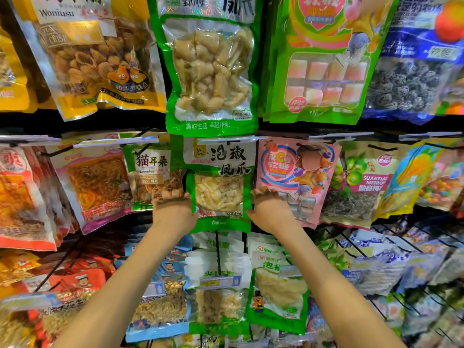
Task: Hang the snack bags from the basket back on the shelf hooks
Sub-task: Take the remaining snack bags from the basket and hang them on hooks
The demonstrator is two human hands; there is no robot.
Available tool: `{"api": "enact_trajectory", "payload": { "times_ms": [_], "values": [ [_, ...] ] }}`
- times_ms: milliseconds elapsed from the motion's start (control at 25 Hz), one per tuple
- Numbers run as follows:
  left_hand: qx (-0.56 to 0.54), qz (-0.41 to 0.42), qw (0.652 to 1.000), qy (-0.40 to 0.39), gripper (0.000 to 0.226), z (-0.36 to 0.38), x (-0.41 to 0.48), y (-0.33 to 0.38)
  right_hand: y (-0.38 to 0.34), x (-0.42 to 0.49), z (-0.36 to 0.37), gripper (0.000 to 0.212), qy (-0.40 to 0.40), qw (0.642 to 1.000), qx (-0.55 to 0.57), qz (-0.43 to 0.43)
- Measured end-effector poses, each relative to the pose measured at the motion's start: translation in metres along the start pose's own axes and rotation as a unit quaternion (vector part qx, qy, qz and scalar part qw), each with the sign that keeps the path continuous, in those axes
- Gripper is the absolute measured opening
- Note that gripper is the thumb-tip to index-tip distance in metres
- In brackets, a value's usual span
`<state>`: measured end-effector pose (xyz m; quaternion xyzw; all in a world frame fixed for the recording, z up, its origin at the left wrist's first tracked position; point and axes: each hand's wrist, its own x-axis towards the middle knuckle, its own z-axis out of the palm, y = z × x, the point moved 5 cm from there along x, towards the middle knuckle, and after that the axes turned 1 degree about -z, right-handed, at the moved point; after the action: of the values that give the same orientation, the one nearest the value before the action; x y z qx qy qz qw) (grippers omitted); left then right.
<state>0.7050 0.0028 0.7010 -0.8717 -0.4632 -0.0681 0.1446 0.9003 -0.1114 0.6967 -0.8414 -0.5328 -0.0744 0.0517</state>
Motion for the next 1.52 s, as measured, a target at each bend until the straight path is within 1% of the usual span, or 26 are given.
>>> {"api": "enact_trajectory", "payload": {
  "times_ms": [80,160,320,400,520,600,720,800,840,1000,1080,1200,1320,1400,1480,1520],
  "values": [
    [-0.013,0.031,0.999,0.025,0.051,-0.006,-0.005,0.01,0.004,-0.006,-0.001,0.059,0.004,1.0,-0.009,-0.002],
    [-0.032,0.038,0.998,0.032,0.049,-0.012,-0.008,0.019,0.01,-0.013,-0.005,0.06,0.006,1.0,-0.006,-0.006],
    [-0.05,0.043,0.998,-0.007,0.049,-0.018,-0.015,0.041,0.028,-0.029,-0.02,0.057,0.03,0.999,-0.007,-0.012],
    [-0.052,0.044,0.997,-0.025,0.048,-0.024,-0.015,0.057,0.041,-0.036,-0.023,0.057,0.024,1.0,-0.001,-0.008],
    [-0.031,0.053,0.998,-0.016,0.051,-0.04,-0.019,0.088,0.064,-0.046,-0.025,0.059,0.011,1.0,0.013,-0.011],
    [-0.021,0.049,0.998,-0.011,0.051,-0.045,-0.02,0.105,0.078,-0.053,-0.027,0.064,0.007,1.0,0.015,-0.023],
    [-0.054,0.043,0.997,-0.024,0.049,-0.052,-0.023,0.138,0.107,-0.066,-0.031,0.074,-0.006,0.999,0.03,-0.037],
    [-0.055,0.045,0.997,-0.013,0.048,-0.059,-0.028,0.158,0.125,-0.072,-0.036,0.08,0.0,0.999,0.02,-0.048],
    [-0.058,0.046,0.997,-0.002,0.048,-0.062,-0.03,0.166,0.134,-0.075,-0.038,0.078,0.006,0.998,0.012,-0.055],
    [-0.084,0.034,0.996,0.018,0.048,-0.064,-0.034,0.189,0.157,-0.08,-0.044,0.06,0.046,0.996,0.011,-0.072],
    [-0.118,0.026,0.992,0.024,0.048,-0.066,-0.034,0.196,0.164,-0.078,-0.045,0.057,0.068,0.995,0.031,-0.069],
    [-0.243,-0.014,0.97,0.023,0.046,-0.066,-0.026,0.194,0.171,-0.069,-0.042,0.056,0.084,0.993,0.068,-0.052],
    [-0.365,-0.061,0.929,-0.012,0.036,-0.052,-0.012,0.181,0.172,-0.059,-0.031,0.057,0.07,0.989,0.117,-0.056],
    [-0.43,-0.071,0.9,-0.018,0.039,-0.044,-0.005,0.176,0.172,-0.052,-0.021,0.058,0.062,0.984,0.159,-0.054],
    [-0.48,-0.074,0.874,-0.013,0.042,-0.041,0.002,0.174,0.174,-0.045,-0.013,0.055,0.07,0.97,0.232,-0.037],
    [-0.504,-0.079,0.86,-0.01,0.044,-0.039,0.007,0.174,0.175,-0.043,-0.013,0.052,0.088,0.956,0.28,-0.018]
  ]
}}
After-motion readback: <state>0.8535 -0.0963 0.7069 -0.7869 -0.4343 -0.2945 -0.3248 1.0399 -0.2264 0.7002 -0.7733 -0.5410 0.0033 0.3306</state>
